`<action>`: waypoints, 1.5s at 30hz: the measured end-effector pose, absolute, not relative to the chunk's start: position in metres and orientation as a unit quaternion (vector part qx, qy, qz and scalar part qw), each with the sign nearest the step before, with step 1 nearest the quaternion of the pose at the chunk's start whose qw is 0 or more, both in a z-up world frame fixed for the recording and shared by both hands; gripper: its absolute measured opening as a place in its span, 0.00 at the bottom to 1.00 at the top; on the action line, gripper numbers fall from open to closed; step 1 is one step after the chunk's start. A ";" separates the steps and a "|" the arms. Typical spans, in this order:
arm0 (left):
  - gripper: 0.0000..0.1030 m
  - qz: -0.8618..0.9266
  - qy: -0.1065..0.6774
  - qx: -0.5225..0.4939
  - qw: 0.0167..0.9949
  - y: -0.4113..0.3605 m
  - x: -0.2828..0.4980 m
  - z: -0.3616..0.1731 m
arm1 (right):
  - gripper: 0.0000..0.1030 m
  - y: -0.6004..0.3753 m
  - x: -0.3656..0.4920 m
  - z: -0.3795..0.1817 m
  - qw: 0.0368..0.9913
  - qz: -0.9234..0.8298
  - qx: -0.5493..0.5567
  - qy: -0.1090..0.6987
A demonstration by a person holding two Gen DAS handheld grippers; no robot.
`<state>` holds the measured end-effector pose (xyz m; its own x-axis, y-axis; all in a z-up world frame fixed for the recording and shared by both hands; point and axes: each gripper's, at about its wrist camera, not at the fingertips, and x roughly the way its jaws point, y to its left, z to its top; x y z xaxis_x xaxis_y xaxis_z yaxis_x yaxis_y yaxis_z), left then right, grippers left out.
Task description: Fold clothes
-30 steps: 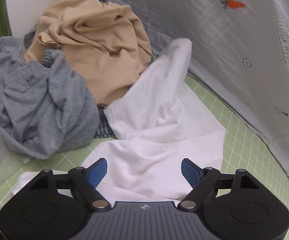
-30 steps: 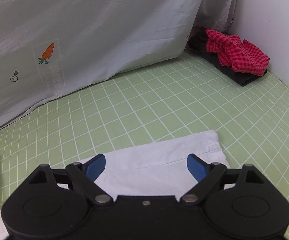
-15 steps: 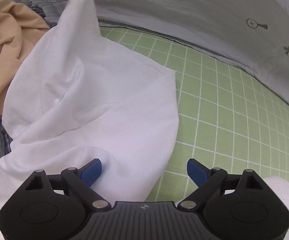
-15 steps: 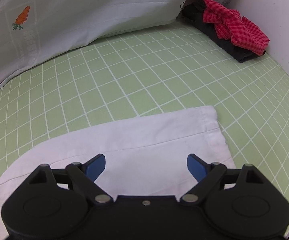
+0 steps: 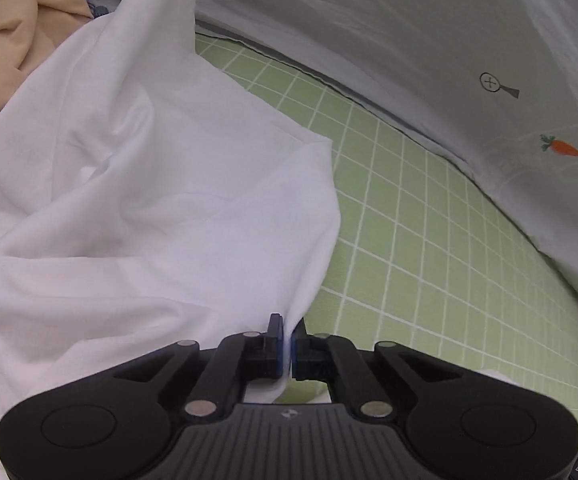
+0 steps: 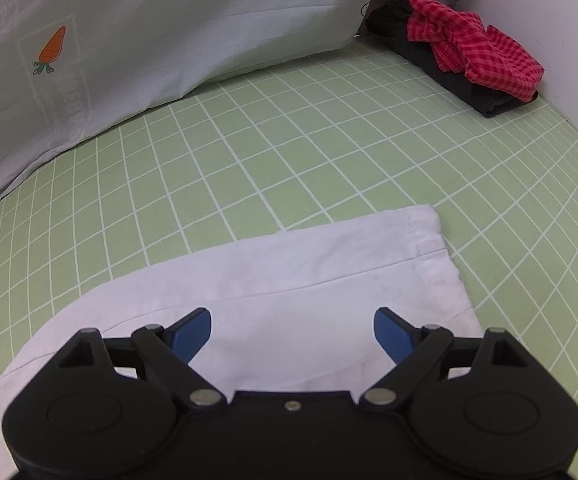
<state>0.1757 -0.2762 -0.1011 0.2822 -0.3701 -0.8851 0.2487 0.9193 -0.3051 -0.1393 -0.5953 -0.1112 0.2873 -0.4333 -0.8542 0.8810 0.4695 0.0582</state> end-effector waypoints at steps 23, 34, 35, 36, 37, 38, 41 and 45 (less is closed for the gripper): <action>0.02 -0.059 0.451 -0.266 0.850 -0.123 0.127 -0.033 | 0.86 -0.574 -0.160 -0.090 0.783 -0.413 0.267 0.381; 0.04 0.038 0.496 -0.212 0.841 -0.097 0.136 -0.087 | 0.86 -0.537 -0.037 -0.087 0.842 -0.276 0.208 0.414; 0.04 0.041 0.501 -0.212 0.838 -0.097 0.139 -0.092 | 0.86 -0.535 -0.024 -0.090 0.848 -0.259 0.211 0.412; 0.04 0.043 0.505 -0.212 0.836 -0.097 0.142 -0.096 | 0.85 -0.533 -0.010 -0.094 0.853 -0.242 0.215 0.410; 0.04 0.045 0.509 -0.211 0.833 -0.097 0.146 -0.100 | 0.83 -0.532 0.003 -0.099 0.857 -0.224 0.223 0.407; 0.05 0.047 0.513 -0.209 0.831 -0.098 0.148 -0.103 | 0.82 -0.530 0.016 -0.105 0.860 -0.205 0.232 0.405; 0.06 0.052 0.525 -0.198 0.826 -0.104 0.154 -0.113 | 0.79 -0.517 0.057 -0.125 0.870 -0.147 0.247 0.401; 0.08 0.053 0.538 -0.198 0.818 -0.107 0.158 -0.125 | 0.66 -0.486 0.117 -0.144 0.879 -0.082 0.246 0.401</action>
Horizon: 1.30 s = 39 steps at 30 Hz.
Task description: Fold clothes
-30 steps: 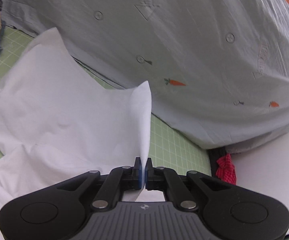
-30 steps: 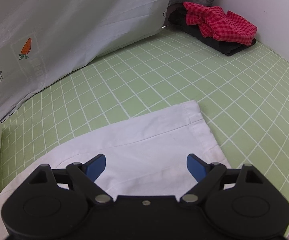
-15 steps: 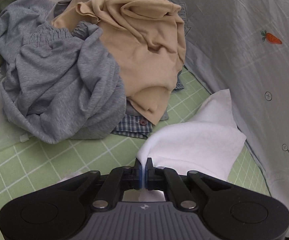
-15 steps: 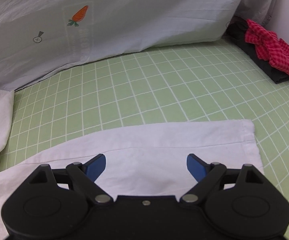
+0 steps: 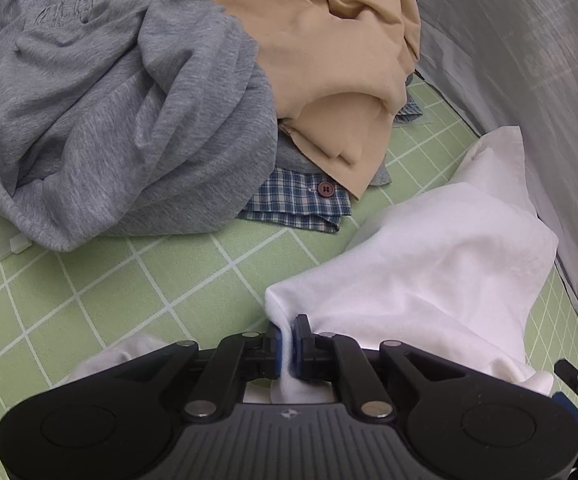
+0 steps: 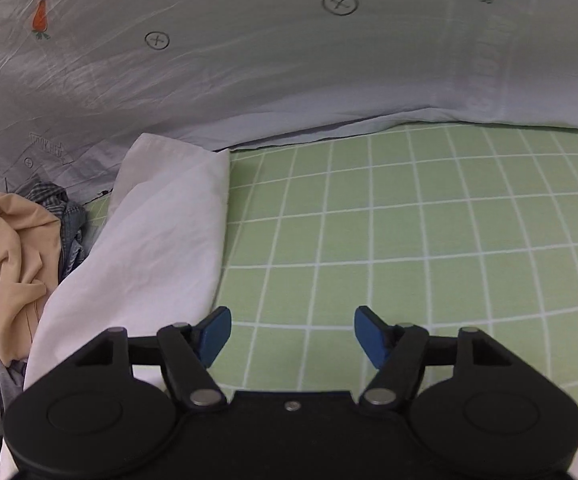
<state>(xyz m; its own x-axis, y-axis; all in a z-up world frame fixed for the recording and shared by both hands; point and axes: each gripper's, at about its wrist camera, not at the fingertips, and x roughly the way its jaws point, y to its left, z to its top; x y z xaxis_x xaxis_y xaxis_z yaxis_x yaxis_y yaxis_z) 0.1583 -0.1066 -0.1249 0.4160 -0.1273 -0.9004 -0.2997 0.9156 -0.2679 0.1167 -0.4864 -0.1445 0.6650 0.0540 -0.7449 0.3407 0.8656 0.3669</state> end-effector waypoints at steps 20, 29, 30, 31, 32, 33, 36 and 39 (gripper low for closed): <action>0.19 0.060 0.536 -0.205 0.817 -0.107 0.160 -0.125 | 0.03 -0.431 0.175 -0.151 0.890 -0.005 0.144 0.432; 0.48 -0.006 0.514 -0.246 0.822 -0.116 0.151 -0.103 | 0.01 -0.466 0.056 -0.074 0.923 -0.100 0.149 0.339; 0.50 -0.022 0.511 -0.254 0.821 -0.120 0.150 -0.100 | 0.01 -0.471 0.037 -0.065 0.925 -0.119 0.143 0.331; 0.52 -0.039 0.508 -0.261 0.820 -0.125 0.149 -0.097 | 0.01 -0.475 0.018 -0.056 0.926 -0.138 0.136 0.323; 0.53 -0.057 0.505 -0.273 0.817 -0.129 0.148 -0.094 | 0.01 -0.478 0.002 -0.049 0.925 -0.159 0.131 0.319; 0.54 -0.075 0.502 -0.284 0.814 -0.133 0.147 -0.091 | 0.01 -0.483 -0.014 -0.045 0.923 -0.179 0.130 0.316; 0.56 -0.112 0.493 -0.293 0.812 -0.148 0.143 -0.082 | 0.01 -0.503 -0.055 -0.039 0.907 -0.240 0.143 0.315; 0.56 -0.095 0.486 -0.267 0.826 -0.154 0.139 -0.073 | 0.01 -0.527 -0.087 -0.047 0.883 -0.304 0.157 0.321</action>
<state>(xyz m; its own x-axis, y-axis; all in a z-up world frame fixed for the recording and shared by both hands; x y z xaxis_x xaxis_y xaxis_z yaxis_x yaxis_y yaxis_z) 0.1391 -0.1543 -0.0735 0.5091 -0.4177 -0.7526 -0.1024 0.8388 -0.5348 -0.0869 -0.5275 -0.0471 0.6092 -0.4356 -0.6627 0.6378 0.7657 0.0830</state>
